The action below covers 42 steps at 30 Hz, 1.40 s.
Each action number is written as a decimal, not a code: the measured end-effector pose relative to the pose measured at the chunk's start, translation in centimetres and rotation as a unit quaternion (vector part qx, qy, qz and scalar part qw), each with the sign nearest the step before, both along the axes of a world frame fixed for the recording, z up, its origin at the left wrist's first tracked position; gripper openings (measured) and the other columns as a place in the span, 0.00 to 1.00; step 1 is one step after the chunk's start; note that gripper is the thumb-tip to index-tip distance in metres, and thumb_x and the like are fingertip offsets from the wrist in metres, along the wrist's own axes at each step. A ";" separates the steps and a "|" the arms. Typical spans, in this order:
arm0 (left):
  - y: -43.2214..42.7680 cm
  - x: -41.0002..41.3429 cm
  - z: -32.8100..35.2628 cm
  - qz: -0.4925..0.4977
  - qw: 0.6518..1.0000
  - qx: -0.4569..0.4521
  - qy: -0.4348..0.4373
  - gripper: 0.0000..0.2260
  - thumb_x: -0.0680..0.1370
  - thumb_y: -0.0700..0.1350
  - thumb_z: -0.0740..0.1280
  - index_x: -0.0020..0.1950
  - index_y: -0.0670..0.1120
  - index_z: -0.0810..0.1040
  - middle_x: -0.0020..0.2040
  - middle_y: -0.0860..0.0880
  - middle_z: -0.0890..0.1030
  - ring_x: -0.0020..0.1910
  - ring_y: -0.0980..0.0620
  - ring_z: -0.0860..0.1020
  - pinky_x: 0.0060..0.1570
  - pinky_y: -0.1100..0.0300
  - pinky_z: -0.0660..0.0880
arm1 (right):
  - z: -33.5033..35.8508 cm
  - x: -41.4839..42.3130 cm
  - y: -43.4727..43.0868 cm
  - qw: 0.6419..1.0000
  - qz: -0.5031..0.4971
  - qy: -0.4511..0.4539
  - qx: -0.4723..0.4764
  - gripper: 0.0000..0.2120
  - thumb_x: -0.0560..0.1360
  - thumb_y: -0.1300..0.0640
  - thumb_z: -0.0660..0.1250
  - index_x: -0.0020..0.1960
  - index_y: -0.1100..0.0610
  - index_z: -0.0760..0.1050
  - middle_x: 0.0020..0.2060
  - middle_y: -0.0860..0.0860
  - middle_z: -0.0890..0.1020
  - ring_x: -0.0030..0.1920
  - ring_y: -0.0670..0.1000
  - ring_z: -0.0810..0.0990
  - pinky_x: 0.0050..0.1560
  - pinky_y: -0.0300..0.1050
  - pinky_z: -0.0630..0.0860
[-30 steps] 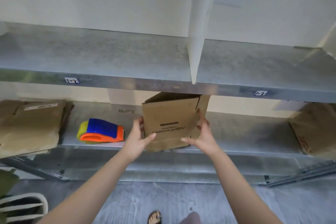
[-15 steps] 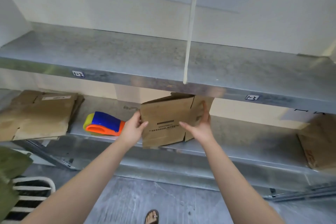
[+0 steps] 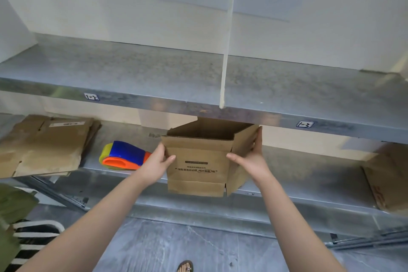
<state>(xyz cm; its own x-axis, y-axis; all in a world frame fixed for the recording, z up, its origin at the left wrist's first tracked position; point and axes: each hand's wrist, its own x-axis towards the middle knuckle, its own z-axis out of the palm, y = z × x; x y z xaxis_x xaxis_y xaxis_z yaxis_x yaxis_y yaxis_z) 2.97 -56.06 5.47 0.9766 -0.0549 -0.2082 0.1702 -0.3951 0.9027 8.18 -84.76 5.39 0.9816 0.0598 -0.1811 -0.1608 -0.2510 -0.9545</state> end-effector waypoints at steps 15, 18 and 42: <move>-2.3 -0.7 -0.2 -0.050 0.991 0.060 -0.112 0.21 0.73 0.60 0.70 0.64 0.68 0.70 0.74 0.62 0.58 0.72 0.64 0.58 0.66 0.59 0.65 | -0.2 -2.2 -0.4 0.985 0.105 -0.102 -0.093 0.43 0.66 0.52 0.80 0.74 0.36 0.61 0.76 0.38 0.52 0.71 0.32 0.57 0.72 0.38 0.60; -2.8 -0.3 0.4 -0.018 0.993 0.044 -0.104 0.13 0.76 0.53 0.68 0.59 0.63 0.74 0.73 0.57 0.62 0.70 0.59 0.62 0.63 0.64 0.62 | 0.0 -2.1 -0.6 0.986 0.149 -0.039 -0.068 0.30 0.67 0.38 0.74 0.67 0.34 0.71 0.76 0.33 0.50 0.74 0.34 0.53 0.75 0.44 0.58; -2.0 3.8 1.4 -0.045 0.999 -0.010 -0.008 0.28 0.70 0.53 0.75 0.67 0.64 0.70 0.74 0.59 0.63 0.67 0.57 0.67 0.64 0.60 0.65 | 0.5 0.9 -1.9 0.999 0.035 0.030 -0.006 0.20 0.71 0.47 0.75 0.58 0.36 0.71 0.64 0.38 0.74 0.62 0.53 0.77 0.40 0.41 0.76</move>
